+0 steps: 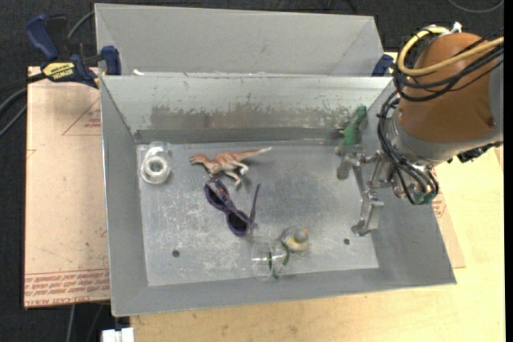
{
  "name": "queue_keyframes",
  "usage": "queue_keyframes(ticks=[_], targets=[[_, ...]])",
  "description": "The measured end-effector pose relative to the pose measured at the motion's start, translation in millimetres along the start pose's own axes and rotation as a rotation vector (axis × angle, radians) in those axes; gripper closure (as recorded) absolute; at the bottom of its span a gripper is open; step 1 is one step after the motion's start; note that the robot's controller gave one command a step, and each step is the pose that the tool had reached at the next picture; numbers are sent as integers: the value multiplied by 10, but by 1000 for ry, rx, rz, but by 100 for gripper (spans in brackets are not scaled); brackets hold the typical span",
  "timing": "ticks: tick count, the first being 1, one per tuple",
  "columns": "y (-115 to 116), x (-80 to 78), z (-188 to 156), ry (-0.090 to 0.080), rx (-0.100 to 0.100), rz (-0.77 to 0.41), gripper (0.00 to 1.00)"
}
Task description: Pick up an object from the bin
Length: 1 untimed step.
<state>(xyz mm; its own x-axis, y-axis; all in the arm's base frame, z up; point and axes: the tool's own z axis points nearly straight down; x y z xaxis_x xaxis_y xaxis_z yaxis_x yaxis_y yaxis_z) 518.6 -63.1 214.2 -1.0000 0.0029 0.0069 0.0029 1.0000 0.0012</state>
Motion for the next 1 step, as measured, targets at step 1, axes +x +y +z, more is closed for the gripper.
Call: queue_keyframes(ticks=[1], targets=[[5, -16, -45, -8, 1, -3, 0]])
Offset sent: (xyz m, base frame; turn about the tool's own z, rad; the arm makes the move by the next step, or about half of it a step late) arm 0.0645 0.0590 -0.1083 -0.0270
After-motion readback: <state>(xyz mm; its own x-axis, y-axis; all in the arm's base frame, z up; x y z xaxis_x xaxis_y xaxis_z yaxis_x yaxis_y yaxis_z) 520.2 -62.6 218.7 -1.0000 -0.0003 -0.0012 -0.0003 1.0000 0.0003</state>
